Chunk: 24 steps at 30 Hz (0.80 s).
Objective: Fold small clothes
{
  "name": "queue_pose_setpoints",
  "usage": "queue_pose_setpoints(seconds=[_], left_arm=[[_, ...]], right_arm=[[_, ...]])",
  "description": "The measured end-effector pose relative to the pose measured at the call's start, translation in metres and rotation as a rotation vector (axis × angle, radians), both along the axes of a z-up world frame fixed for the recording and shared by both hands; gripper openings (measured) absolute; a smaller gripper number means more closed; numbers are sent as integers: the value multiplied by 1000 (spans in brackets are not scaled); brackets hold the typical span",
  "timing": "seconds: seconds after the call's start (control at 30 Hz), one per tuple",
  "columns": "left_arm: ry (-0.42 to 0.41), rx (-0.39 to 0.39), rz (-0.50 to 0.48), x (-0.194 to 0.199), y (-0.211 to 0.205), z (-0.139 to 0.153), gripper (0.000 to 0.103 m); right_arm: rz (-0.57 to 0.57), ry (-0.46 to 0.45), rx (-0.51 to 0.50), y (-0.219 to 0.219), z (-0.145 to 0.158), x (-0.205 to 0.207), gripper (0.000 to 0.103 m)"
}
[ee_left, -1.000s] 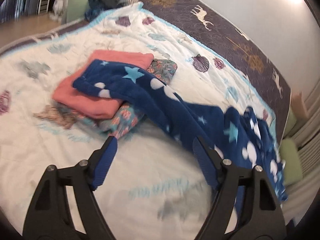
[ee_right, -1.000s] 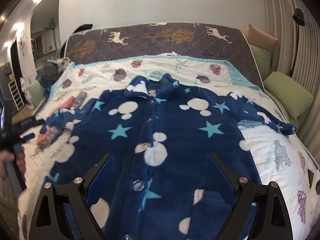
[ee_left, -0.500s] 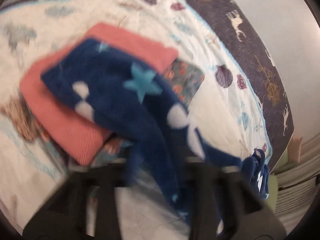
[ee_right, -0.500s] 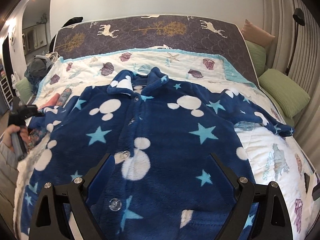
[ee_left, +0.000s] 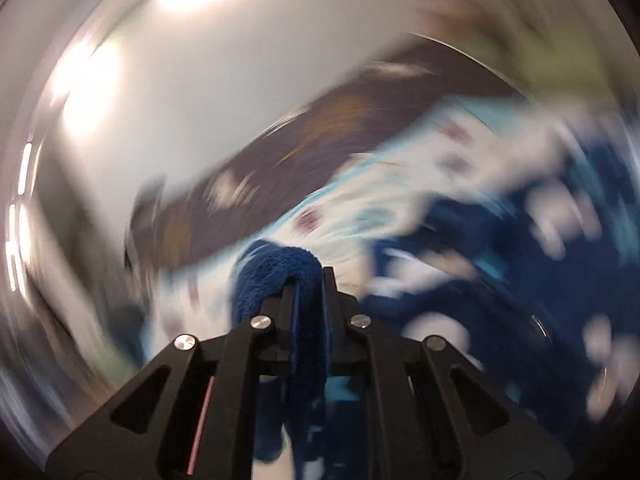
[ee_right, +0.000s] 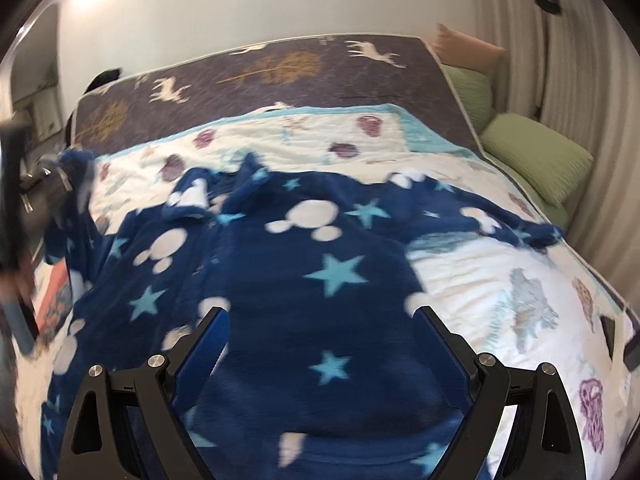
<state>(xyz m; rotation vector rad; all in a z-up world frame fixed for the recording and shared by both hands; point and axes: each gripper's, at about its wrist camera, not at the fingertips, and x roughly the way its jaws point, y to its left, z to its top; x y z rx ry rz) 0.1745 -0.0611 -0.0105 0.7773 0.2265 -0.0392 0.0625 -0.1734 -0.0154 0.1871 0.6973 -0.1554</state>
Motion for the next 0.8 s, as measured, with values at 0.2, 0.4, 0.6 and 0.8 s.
queue_pose_setpoints(seconds=[0.2, 0.4, 0.6, 0.8], left_arm=[[64, 339, -156, -41, -55, -89, 12], [148, 146, -136, -53, -20, -47, 43], [301, -251, -42, -75, 77, -10, 53], [361, -413, 257, -50, 156, -33, 53]], right_arm=[[-68, 1, 15, -39, 6, -9, 94], [52, -9, -47, -31, 20, 15, 94], [295, -51, -167, 31, 29, 35, 92], [638, -91, -346, 131, 25, 51, 84]])
